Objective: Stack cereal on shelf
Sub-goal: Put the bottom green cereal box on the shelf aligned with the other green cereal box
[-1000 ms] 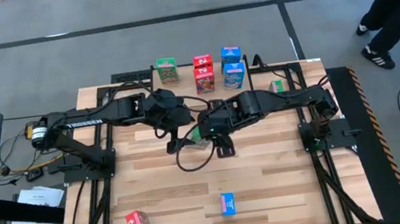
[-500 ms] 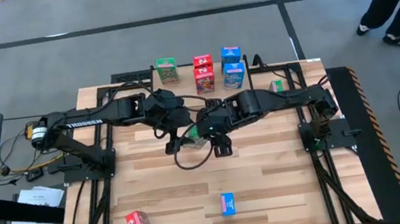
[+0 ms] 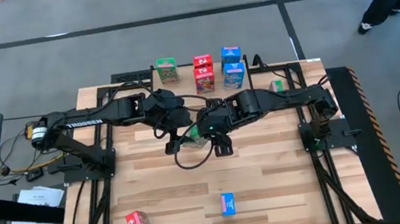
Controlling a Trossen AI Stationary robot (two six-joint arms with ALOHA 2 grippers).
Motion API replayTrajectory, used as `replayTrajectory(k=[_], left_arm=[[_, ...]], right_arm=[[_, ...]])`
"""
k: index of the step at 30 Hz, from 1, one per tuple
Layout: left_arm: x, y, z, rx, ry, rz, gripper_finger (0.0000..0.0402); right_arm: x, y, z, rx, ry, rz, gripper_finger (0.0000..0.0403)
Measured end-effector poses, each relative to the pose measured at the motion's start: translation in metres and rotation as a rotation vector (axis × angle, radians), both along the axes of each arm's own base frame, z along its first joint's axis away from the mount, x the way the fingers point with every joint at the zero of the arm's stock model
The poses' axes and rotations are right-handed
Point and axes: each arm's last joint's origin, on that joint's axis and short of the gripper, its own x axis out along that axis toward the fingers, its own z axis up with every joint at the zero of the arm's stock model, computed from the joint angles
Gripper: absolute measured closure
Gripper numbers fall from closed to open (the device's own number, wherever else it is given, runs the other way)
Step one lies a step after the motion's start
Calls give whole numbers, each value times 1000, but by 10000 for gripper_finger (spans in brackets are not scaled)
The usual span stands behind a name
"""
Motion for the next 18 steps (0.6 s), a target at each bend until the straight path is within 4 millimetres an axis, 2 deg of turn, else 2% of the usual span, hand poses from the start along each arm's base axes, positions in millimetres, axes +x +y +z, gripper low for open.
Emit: replayTrajectory(k=[18], left_arm=[[0,0,0,1,0,0,227]], right_arm=[[0,0,0,0,-1,-1,152]])
